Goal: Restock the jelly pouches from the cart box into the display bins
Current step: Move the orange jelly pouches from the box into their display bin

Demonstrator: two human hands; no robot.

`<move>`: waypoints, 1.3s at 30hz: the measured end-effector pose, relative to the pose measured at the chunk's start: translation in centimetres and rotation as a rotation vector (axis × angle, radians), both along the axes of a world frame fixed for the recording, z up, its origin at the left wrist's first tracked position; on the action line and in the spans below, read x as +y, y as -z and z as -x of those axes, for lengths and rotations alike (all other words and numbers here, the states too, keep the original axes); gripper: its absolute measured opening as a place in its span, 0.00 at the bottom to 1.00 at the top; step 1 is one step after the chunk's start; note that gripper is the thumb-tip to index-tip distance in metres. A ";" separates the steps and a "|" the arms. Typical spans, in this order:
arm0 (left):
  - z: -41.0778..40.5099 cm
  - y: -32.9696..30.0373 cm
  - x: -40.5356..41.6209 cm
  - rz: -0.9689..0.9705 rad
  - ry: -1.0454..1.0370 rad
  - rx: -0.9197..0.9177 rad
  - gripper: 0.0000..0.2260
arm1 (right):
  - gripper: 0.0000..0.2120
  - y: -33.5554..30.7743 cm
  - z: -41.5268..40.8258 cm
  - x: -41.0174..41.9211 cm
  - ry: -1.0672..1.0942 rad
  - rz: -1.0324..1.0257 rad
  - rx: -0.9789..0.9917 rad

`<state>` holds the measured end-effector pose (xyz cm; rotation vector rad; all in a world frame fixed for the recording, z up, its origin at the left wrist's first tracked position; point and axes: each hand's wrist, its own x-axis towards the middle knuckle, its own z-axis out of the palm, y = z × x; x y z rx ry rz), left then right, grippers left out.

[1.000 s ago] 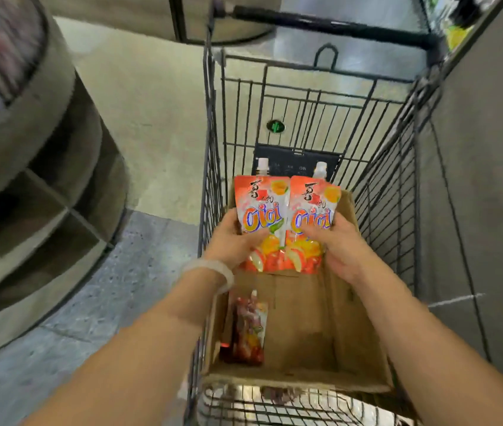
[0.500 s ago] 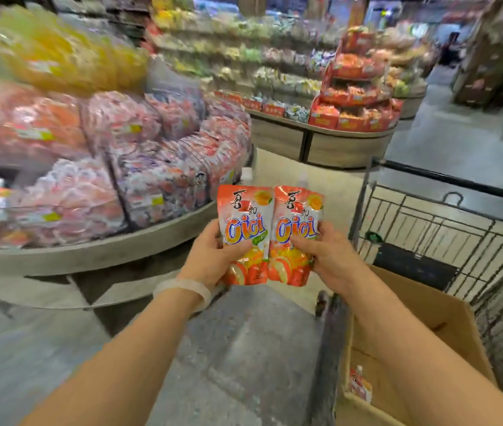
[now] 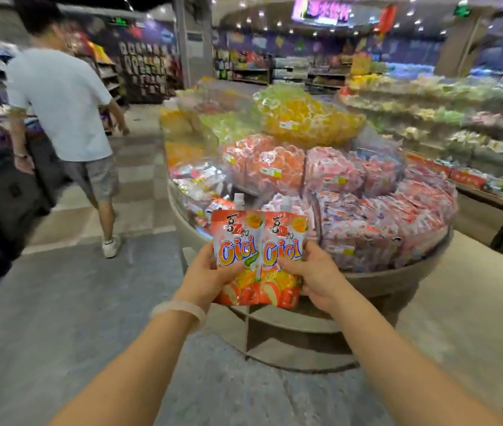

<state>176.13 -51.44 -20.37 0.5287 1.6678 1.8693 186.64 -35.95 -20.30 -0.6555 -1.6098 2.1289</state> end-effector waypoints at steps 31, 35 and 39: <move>45.0 3.3 22.4 0.047 0.046 -0.025 0.09 | 0.16 9.3 43.5 21.0 0.238 -0.113 -0.343; 49.4 4.2 25.9 0.041 0.212 -0.025 0.09 | 0.15 13.0 45.0 21.4 0.299 -0.082 -0.537; 52.6 4.5 28.3 0.021 0.356 0.012 0.10 | 0.07 14.1 45.4 21.2 0.557 0.042 -0.680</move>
